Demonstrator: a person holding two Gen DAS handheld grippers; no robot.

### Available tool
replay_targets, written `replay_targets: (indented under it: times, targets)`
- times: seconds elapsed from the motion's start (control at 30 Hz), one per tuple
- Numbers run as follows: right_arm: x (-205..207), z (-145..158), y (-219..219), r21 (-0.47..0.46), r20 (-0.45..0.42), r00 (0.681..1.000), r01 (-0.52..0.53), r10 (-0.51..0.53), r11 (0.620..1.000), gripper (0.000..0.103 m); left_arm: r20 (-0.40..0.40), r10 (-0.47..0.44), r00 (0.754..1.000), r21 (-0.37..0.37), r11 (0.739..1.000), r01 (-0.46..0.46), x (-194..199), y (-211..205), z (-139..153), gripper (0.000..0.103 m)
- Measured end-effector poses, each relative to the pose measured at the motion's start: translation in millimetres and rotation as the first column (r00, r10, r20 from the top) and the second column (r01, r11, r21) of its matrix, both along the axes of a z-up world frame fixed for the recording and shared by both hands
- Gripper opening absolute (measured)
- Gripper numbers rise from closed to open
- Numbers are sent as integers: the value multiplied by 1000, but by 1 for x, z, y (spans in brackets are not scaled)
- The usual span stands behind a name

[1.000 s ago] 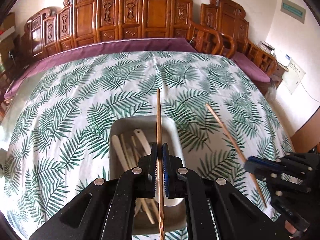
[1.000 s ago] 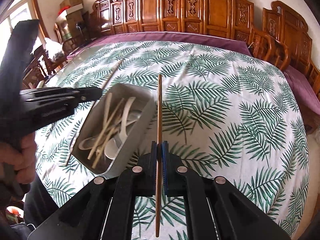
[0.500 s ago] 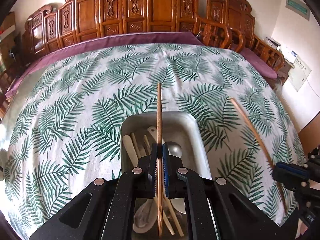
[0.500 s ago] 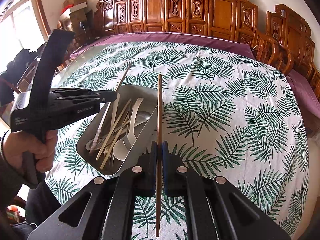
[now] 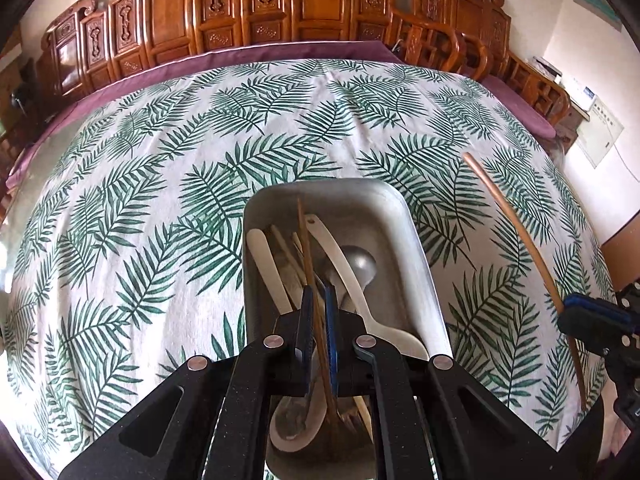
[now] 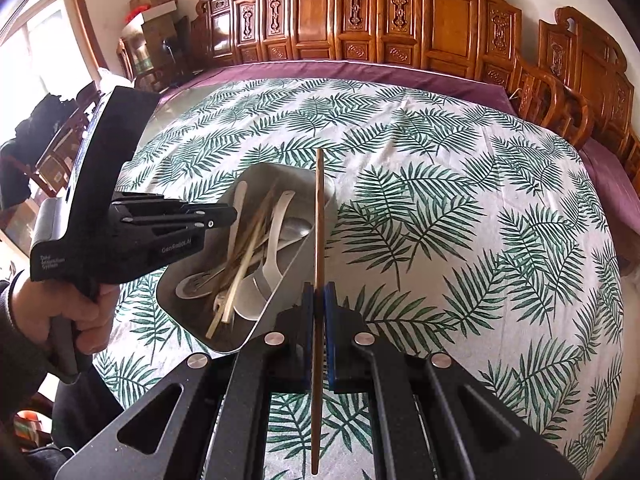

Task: Organize utensils
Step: 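Lower the chopstick into the grey tray and open the left tool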

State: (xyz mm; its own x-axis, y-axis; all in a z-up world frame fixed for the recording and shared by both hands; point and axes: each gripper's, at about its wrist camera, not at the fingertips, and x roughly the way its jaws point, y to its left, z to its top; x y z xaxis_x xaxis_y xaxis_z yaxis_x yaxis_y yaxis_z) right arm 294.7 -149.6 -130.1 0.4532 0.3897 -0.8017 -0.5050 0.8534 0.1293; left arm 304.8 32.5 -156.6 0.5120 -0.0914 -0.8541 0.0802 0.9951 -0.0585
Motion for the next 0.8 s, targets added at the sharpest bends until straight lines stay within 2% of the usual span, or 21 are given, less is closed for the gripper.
replay_targets:
  times: [0.47,0.8]
  targets:
    - [3,-6,44,31,-33,999,-27,28,999,6,100,35,994,-22,999,-33,-41,39,37,5]
    - [17,-31,91,19,-99,994,-39,41,999,6,141,56,988,-12,998,-55,-64,73,50,5]
